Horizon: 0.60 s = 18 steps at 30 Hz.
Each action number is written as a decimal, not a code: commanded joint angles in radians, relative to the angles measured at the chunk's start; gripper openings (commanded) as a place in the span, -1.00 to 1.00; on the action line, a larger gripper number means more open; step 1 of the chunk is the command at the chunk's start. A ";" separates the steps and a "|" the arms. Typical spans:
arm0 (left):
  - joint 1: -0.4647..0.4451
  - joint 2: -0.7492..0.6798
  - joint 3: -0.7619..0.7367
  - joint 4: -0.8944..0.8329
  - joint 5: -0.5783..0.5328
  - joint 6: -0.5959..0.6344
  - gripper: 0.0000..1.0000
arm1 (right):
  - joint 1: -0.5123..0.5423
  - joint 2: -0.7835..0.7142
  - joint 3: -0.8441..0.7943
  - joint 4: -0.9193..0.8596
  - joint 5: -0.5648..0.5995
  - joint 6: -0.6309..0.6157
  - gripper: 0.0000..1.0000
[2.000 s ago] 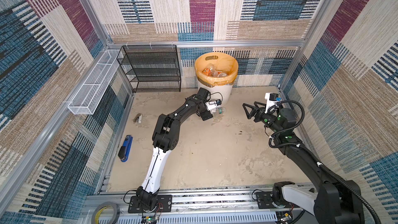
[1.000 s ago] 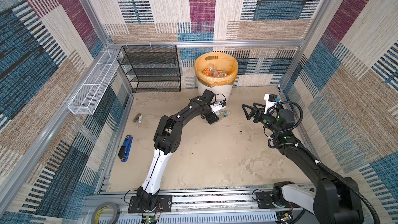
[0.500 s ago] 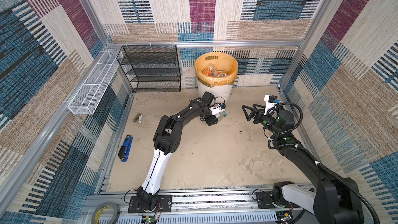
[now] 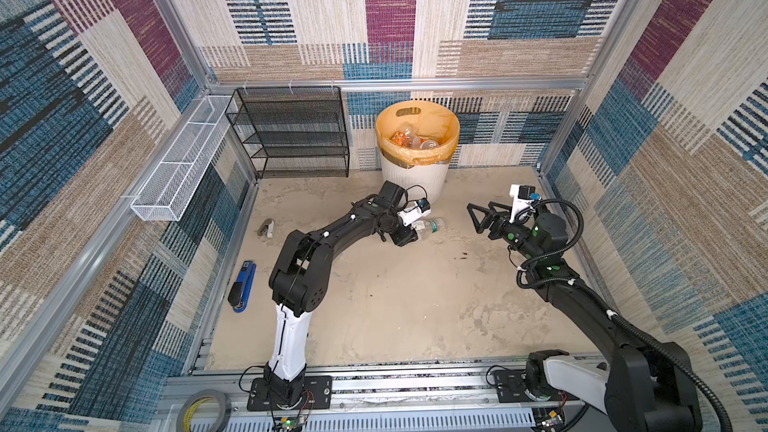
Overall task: Throw the plastic bottles in the bin
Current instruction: 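Lower the left gripper around the green-capped bottle and close it, then lift the green-capped bottle with the left gripper and carry it over the bin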
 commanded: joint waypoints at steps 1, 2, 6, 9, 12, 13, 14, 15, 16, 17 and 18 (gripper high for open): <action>-0.005 -0.095 -0.083 0.087 0.022 -0.087 0.15 | 0.001 0.003 0.003 0.017 0.005 0.004 0.98; -0.007 -0.141 -0.127 0.117 0.027 -0.102 0.14 | 0.001 0.008 0.005 0.014 0.005 0.002 0.99; -0.007 -0.339 -0.301 0.258 0.006 -0.157 0.14 | 0.002 0.027 0.018 -0.004 0.012 -0.017 0.99; -0.007 -0.509 -0.447 0.425 -0.006 -0.215 0.14 | 0.002 0.057 0.045 -0.034 0.005 -0.041 0.99; -0.008 -0.669 -0.567 0.596 -0.036 -0.269 0.15 | 0.001 0.083 0.073 -0.054 0.000 -0.057 0.99; -0.008 -0.715 -0.601 0.651 -0.043 -0.280 0.16 | 0.001 0.089 0.077 -0.054 -0.001 -0.057 1.00; -0.008 -0.767 -0.635 0.708 -0.046 -0.289 0.17 | 0.001 0.092 0.083 -0.053 -0.002 -0.057 1.00; -0.008 -0.809 -0.665 0.761 -0.048 -0.298 0.17 | 0.001 0.097 0.085 -0.052 -0.002 -0.057 0.99; -0.008 -0.844 -0.694 0.826 -0.048 -0.312 0.17 | 0.001 0.100 0.087 -0.051 -0.004 -0.056 1.00; -0.008 -0.878 -0.720 0.905 -0.040 -0.328 0.16 | 0.001 0.106 0.087 -0.050 -0.006 -0.056 1.00; -0.008 -0.901 -0.732 0.970 -0.035 -0.344 0.15 | 0.001 0.110 0.090 -0.049 -0.007 -0.056 1.00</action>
